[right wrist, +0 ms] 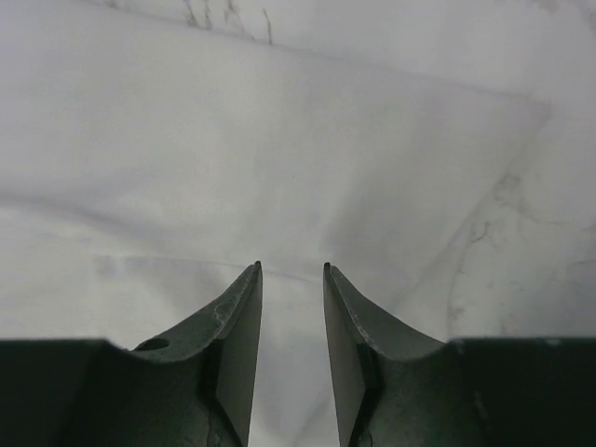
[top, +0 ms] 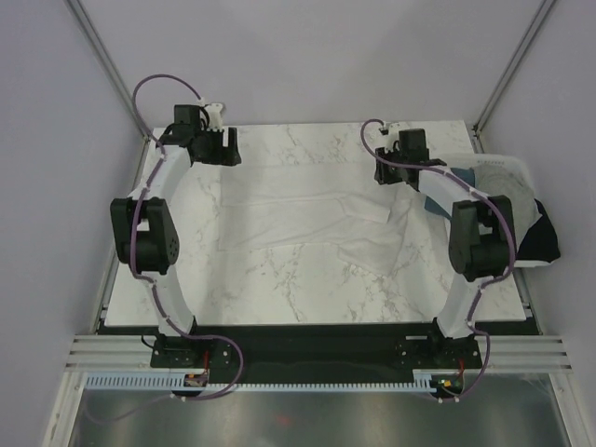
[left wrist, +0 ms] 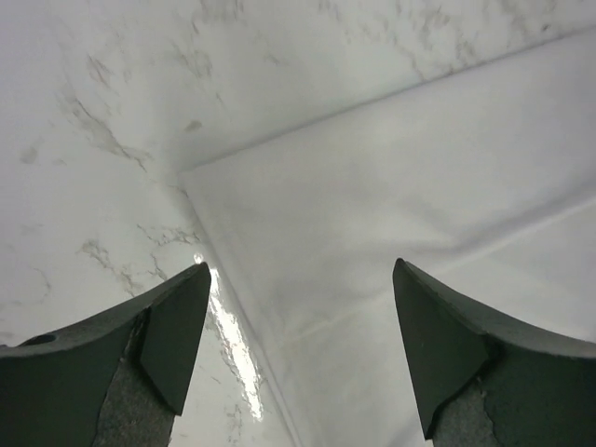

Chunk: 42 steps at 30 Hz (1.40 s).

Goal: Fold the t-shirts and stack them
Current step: Fold the tshirt

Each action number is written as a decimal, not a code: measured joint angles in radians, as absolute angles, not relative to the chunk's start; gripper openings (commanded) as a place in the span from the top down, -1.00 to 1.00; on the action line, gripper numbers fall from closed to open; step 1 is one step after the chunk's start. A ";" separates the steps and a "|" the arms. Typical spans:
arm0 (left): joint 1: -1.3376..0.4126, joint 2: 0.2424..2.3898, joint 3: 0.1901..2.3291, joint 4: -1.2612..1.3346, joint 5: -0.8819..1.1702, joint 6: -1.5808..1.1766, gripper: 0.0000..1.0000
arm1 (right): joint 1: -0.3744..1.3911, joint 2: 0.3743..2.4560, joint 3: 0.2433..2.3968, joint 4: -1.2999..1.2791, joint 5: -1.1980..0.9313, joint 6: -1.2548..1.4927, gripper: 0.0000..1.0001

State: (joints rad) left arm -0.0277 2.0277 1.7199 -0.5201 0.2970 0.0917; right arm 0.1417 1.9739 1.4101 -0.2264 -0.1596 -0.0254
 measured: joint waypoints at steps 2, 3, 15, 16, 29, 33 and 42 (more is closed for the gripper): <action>-0.030 1.898 1.660 -0.493 0.307 0.091 -0.77 | 0.141 1.829 1.320 -0.173 -0.173 -0.074 0.17; -0.032 1.825 1.620 -0.473 0.315 0.092 -0.77 | 0.141 1.750 1.268 -0.139 -0.186 -0.107 0.15; -0.080 1.364 0.986 -0.323 0.282 0.165 -0.83 | 0.210 1.317 0.787 -0.206 -0.334 -0.501 0.14; -0.078 1.362 0.951 -0.321 0.277 0.172 -0.81 | 0.214 1.305 0.763 -0.252 -0.337 -0.526 0.14; -0.078 1.304 0.886 -0.300 0.236 0.186 -0.75 | 0.255 1.129 0.754 -0.590 -0.391 -0.706 0.16; -0.078 1.317 0.899 -0.301 0.237 0.185 -0.74 | 0.286 1.190 0.758 -0.661 -0.398 -0.739 0.16; -0.078 1.349 0.906 -0.305 0.232 0.185 -0.74 | 0.326 1.277 0.757 -0.715 -0.383 -0.783 0.17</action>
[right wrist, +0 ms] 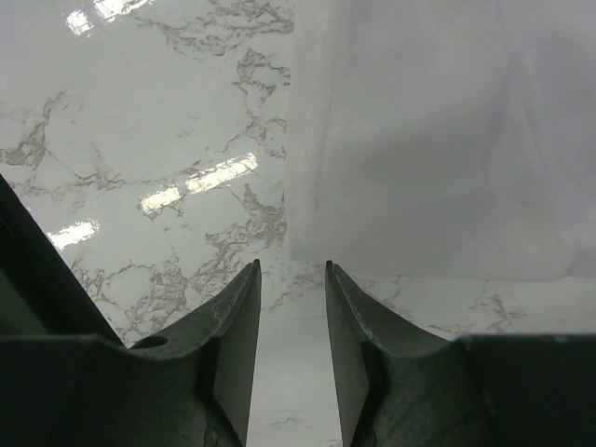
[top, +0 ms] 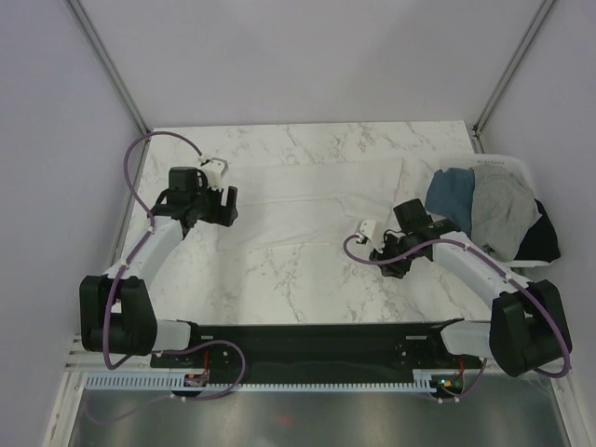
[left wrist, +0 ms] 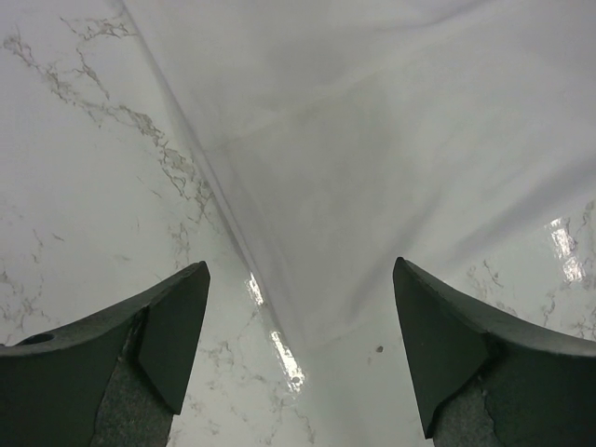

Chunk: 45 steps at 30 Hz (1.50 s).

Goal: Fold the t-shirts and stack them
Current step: Fold the tshirt

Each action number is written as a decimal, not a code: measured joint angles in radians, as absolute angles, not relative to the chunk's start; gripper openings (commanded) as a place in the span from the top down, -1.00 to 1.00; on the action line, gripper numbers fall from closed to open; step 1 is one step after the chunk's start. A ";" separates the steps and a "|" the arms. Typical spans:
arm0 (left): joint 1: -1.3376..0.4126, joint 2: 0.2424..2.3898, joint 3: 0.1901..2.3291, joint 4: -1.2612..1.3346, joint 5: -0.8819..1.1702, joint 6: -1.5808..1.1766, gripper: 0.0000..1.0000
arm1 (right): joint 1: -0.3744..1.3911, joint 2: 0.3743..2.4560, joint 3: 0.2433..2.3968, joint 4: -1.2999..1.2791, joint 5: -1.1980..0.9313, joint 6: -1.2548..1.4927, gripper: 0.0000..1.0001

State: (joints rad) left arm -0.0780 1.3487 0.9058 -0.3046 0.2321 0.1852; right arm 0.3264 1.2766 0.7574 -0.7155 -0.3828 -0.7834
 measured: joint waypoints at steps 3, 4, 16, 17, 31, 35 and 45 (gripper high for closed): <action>-0.078 1.352 0.906 -0.304 0.218 0.185 -0.74 | 0.332 1.278 0.751 -0.716 -0.367 -0.793 0.17; -0.078 1.356 0.906 -0.304 0.216 0.185 -0.74 | 0.332 1.279 0.746 -0.714 -0.359 -0.797 0.17; -0.078 1.390 0.916 -0.305 0.208 0.185 -0.74 | 0.345 1.343 0.704 -0.664 -0.308 -0.810 0.27; -0.078 1.390 0.916 -0.305 0.207 0.185 -0.74 | 0.345 1.349 0.703 -0.657 -0.307 -0.810 0.29; -0.057 1.415 0.925 -0.396 0.118 0.186 -0.58 | 0.358 1.379 0.694 -0.594 -0.289 -0.809 1.00; -0.052 1.415 0.924 -0.442 0.086 0.190 -0.35 | 0.358 1.368 0.685 -0.589 -0.281 -0.808 1.00; -0.033 1.489 0.927 -0.541 0.101 0.200 -0.17 | 0.358 1.367 0.685 -0.580 -0.268 -0.801 1.00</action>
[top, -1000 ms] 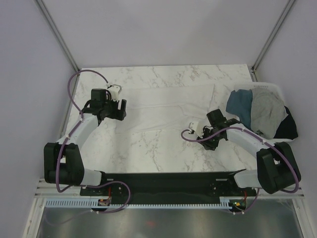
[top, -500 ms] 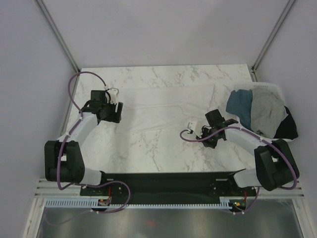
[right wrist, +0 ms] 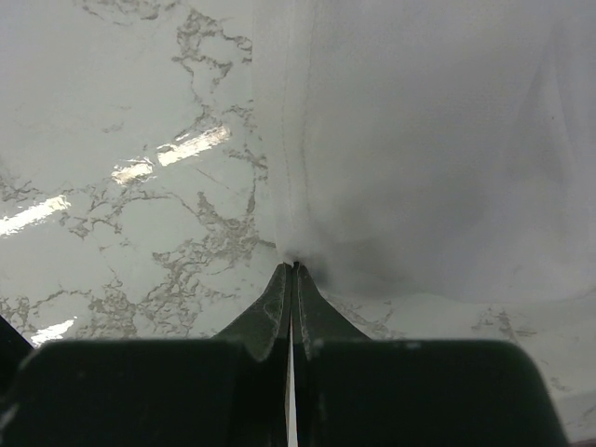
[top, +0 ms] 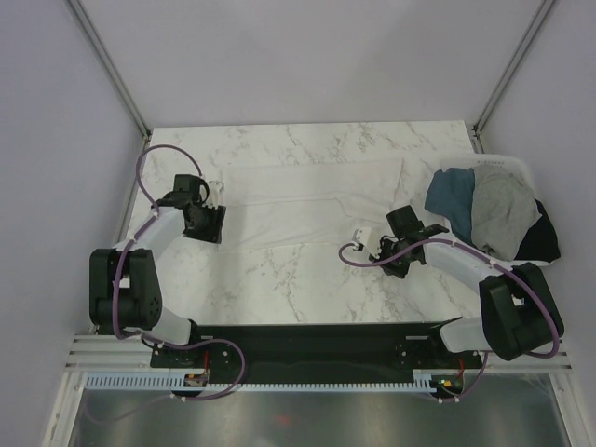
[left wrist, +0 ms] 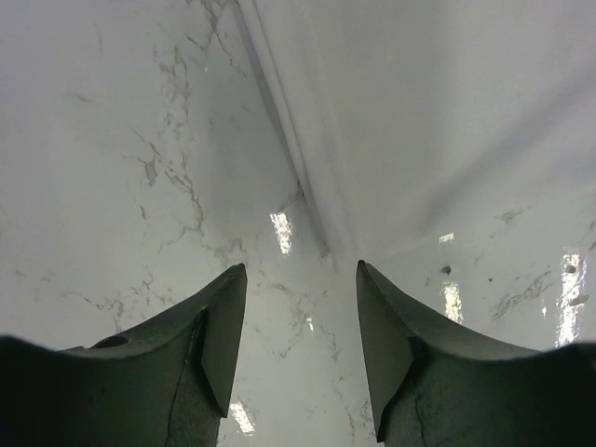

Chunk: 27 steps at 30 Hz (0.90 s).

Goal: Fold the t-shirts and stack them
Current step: Fold the tshirt

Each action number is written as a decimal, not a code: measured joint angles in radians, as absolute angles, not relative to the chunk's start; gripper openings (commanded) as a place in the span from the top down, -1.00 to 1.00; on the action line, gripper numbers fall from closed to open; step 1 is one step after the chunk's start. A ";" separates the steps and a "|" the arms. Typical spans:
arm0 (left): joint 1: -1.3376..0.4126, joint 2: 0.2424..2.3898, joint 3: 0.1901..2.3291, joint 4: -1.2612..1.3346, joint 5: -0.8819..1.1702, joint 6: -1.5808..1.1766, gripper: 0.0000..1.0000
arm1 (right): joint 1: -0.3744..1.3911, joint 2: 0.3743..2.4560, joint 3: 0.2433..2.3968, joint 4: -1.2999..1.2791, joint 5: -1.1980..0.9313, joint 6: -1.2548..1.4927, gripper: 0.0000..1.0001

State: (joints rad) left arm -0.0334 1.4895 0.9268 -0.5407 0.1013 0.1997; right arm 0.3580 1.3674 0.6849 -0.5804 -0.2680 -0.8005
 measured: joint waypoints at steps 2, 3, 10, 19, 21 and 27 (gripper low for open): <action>-0.025 1.513 0.928 -0.559 0.114 0.200 -0.17 | 0.358 1.367 0.685 -0.579 -0.266 -0.800 1.00; -0.022 1.525 0.931 -0.568 0.119 0.200 -0.17 | 0.358 1.367 0.685 -0.579 -0.265 -0.799 1.00; -0.019 1.584 0.950 -0.606 0.196 0.201 -0.11 | 0.358 1.370 0.685 -0.574 -0.263 -0.797 1.00; -0.019 1.631 0.960 -0.624 0.250 0.207 0.57 | 0.358 1.378 0.685 -0.562 -0.257 -0.791 1.00; -0.019 1.636 0.963 -0.626 0.260 0.208 0.72 | 0.358 1.380 0.685 -0.557 -0.256 -0.789 1.00; -0.019 1.637 0.969 -0.627 0.271 0.211 0.96 | 0.358 1.382 0.685 -0.548 -0.252 -0.779 1.00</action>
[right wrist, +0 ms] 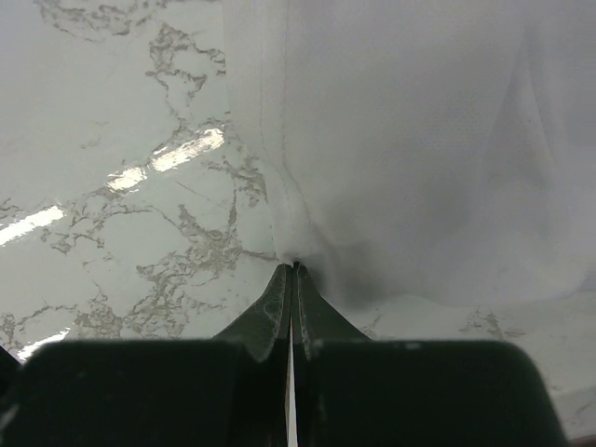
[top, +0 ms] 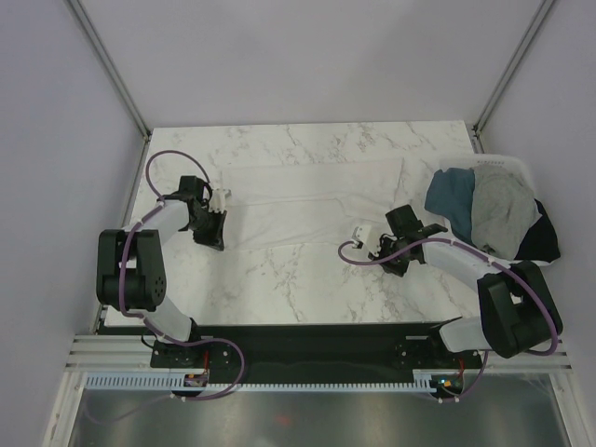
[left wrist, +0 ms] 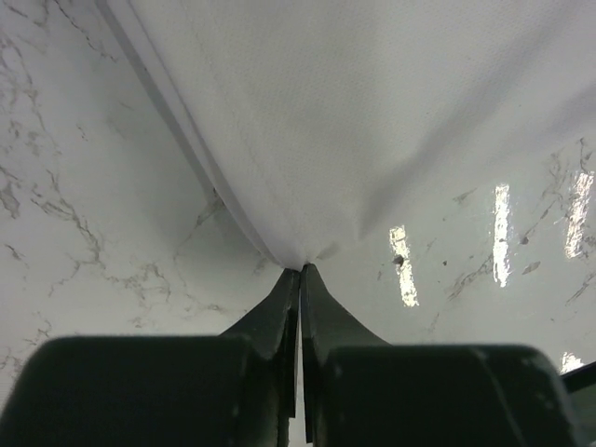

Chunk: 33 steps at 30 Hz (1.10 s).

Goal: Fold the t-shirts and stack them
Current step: Fold the tshirt

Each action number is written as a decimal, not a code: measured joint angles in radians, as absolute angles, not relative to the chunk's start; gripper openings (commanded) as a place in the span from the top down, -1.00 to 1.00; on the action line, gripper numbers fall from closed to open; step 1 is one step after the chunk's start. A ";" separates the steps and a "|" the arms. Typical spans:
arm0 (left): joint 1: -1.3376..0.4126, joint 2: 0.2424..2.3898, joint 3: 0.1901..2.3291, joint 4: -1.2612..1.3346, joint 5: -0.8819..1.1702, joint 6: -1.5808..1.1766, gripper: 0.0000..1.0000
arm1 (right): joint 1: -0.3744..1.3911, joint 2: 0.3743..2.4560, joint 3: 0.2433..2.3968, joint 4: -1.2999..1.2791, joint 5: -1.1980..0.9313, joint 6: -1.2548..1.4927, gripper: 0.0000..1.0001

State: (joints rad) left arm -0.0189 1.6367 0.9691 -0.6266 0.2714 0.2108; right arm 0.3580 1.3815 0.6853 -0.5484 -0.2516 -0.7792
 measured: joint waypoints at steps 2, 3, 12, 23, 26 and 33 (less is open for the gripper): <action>-0.019 1.637 0.970 -0.627 0.272 0.212 0.96 | 0.358 1.382 0.685 -0.542 -0.245 -0.774 1.00; -0.019 1.637 0.970 -0.626 0.271 0.212 0.96 | 0.358 1.382 0.685 -0.537 -0.240 -0.771 1.00; -0.019 1.574 1.017 -0.634 0.266 0.231 0.96 | 0.348 1.299 0.757 -0.530 -0.202 -0.694 1.00; -0.019 1.608 1.198 -0.646 0.263 0.257 0.96 | 0.251 1.327 0.965 -0.464 -0.202 -0.619 1.00; -0.019 1.657 1.251 -0.648 0.263 0.259 0.96 | 0.204 1.375 1.016 -0.434 -0.204 -0.597 1.00; -0.015 1.758 1.382 -0.661 0.262 0.260 0.96 | 0.163 1.495 1.130 -0.382 -0.201 -0.569 1.00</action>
